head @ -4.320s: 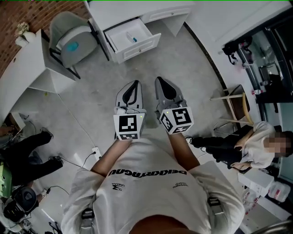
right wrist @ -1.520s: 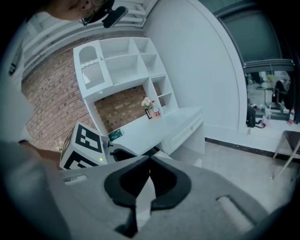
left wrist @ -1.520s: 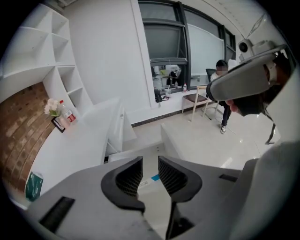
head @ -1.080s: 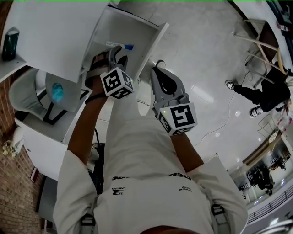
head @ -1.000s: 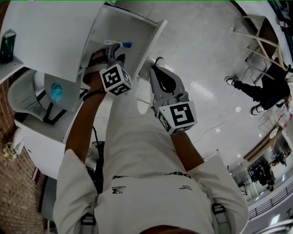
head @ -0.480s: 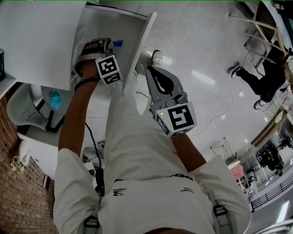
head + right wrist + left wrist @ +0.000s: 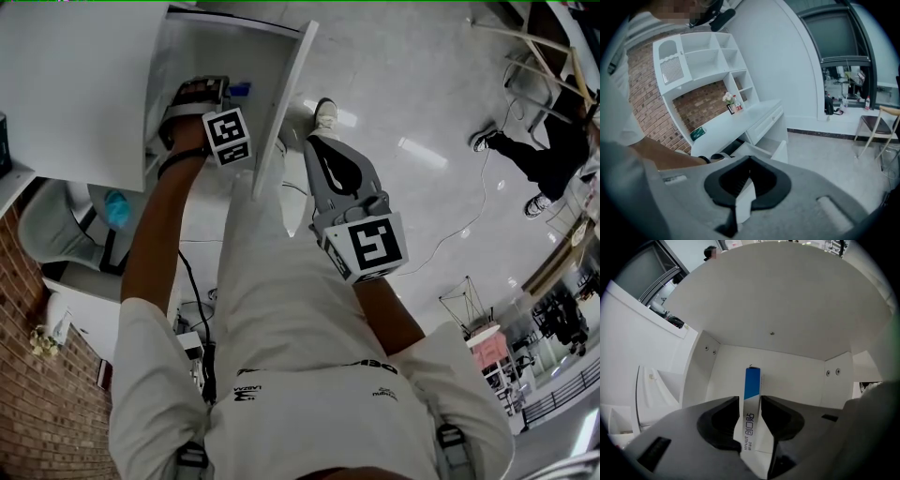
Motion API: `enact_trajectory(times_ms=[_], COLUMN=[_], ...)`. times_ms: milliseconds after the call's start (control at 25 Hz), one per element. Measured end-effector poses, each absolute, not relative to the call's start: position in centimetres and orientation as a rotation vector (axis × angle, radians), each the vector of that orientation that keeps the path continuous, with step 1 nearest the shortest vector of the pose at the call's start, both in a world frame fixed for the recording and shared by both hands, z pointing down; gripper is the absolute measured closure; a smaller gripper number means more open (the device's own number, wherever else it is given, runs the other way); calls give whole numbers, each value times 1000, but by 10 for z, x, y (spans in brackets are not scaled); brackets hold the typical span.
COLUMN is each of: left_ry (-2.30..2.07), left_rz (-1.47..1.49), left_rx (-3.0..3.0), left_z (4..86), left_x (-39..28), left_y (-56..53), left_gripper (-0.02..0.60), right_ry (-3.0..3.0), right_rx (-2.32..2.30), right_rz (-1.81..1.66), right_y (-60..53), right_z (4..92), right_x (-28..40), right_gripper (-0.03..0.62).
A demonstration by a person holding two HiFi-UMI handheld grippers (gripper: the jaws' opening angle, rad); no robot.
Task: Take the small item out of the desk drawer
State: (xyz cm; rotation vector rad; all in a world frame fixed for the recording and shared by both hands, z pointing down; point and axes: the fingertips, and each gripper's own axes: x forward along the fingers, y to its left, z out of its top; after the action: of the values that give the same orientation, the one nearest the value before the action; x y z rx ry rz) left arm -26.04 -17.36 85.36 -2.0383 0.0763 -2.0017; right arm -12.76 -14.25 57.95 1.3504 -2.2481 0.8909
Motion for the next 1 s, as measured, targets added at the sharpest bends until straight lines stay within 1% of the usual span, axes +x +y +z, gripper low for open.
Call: enact_trajectory(times_ms=[80,160,240,640,1000], left_ry=[69,77,79,135,235], left_rz=[-2010,-2020,-2042,-2063,-2081], left_rx=[-2035,-2039,-2053,-2062,-2080], left_z=[857,859,860,834,792], left_x=[-262,-263,-265,-261,-252], left_y=[-173,-174,-172,-171,-170], left_gripper=[442,483,494,495,495], right_ry=[-2240,-2235,-2230,-2249,-2302], right_rx=[1360,1353,1353,1345,1306], right_rz=[904,899,904,891,836], right_y=[-141,-141,-140,-134,-136], right_z=[581,582,583,572,541], right_x=[-125,-123,-122,-113,-104], right_gripper=[594,594,594,594,594])
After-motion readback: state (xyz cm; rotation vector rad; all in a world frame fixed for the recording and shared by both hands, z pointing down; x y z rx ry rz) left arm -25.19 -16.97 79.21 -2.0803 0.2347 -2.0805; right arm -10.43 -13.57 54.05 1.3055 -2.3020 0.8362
